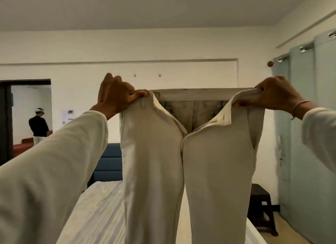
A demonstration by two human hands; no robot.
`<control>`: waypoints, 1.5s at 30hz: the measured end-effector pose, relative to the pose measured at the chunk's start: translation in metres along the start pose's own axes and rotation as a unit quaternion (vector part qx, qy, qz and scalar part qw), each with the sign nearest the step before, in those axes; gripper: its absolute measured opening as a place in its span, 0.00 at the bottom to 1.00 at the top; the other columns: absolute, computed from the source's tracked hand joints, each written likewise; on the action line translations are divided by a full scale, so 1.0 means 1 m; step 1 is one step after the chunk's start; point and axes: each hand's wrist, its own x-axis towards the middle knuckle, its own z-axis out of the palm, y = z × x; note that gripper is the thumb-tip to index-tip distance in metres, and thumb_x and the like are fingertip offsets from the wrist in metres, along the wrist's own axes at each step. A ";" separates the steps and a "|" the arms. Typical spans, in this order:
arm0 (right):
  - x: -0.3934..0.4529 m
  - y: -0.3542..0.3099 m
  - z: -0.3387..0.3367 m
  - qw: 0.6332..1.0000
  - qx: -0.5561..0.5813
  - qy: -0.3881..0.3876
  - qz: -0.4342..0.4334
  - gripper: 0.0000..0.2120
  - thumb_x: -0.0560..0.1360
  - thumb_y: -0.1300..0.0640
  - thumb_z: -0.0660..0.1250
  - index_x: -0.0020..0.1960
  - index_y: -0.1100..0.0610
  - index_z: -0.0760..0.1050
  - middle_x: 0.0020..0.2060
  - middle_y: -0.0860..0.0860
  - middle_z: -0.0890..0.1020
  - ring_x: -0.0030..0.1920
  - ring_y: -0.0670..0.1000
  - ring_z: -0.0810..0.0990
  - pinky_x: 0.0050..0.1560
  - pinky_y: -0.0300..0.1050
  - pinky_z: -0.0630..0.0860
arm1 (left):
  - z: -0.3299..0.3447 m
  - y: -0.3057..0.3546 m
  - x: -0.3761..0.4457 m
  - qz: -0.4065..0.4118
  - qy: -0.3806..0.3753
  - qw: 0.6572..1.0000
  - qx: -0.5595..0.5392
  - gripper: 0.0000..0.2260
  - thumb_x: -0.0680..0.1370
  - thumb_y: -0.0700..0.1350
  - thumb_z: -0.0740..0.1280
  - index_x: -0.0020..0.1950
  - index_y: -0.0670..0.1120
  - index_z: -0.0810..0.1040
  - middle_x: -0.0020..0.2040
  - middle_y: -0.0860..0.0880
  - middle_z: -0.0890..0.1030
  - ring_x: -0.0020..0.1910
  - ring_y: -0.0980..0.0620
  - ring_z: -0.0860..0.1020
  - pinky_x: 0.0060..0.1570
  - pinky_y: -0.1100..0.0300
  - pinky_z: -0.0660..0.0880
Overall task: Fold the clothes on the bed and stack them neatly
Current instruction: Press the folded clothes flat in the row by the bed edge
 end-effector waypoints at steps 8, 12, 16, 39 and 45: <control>0.004 0.015 0.005 0.992 0.053 -0.083 -0.073 0.24 0.72 0.29 0.64 0.41 0.47 0.86 0.51 0.47 0.80 0.45 0.48 0.75 0.48 0.47 0.74 | 0.012 0.006 0.010 0.005 -0.059 0.996 0.070 0.38 0.72 0.80 0.44 0.22 0.50 0.68 0.26 0.48 0.77 0.29 0.47 0.71 0.48 0.51 0.63; -0.016 0.023 0.014 0.992 0.034 -0.108 -0.053 0.39 0.66 0.18 0.56 0.33 0.54 0.82 0.33 0.47 0.81 0.34 0.48 0.78 0.36 0.46 0.75 | 0.019 0.014 -0.014 -0.002 -0.109 0.989 0.097 0.41 0.70 0.80 0.38 0.23 0.50 0.70 0.24 0.51 0.75 0.29 0.50 0.70 0.49 0.51 0.63; -0.021 0.016 0.023 0.996 -0.018 -0.082 -0.037 0.43 0.61 0.18 0.60 0.23 0.60 0.75 0.19 0.52 0.74 0.23 0.50 0.72 0.28 0.41 0.65 | 0.015 0.033 -0.019 0.000 -0.132 0.982 0.132 0.41 0.69 0.81 0.37 0.28 0.49 0.72 0.23 0.50 0.69 0.27 0.50 0.68 0.51 0.49 0.62; -0.071 -0.091 0.037 0.812 -0.289 -0.419 -0.287 0.42 0.83 0.56 0.58 0.74 0.27 0.30 0.61 0.56 0.70 0.40 0.51 0.73 0.39 0.43 0.68 | -0.003 0.082 -0.040 -0.069 -0.286 0.946 0.134 0.49 0.49 0.90 0.39 0.28 0.49 0.76 0.27 0.50 0.75 0.34 0.49 0.74 0.63 0.43 0.58; -0.072 -0.103 0.062 0.819 -0.335 -0.400 -0.236 0.42 0.80 0.51 0.64 0.80 0.34 0.39 0.57 0.56 0.72 0.32 0.48 0.63 0.29 0.42 0.60 | 0.013 0.095 -0.046 -0.080 -0.301 0.936 0.163 0.45 0.54 0.89 0.42 0.30 0.51 0.74 0.28 0.52 0.74 0.30 0.52 0.70 0.62 0.45 0.60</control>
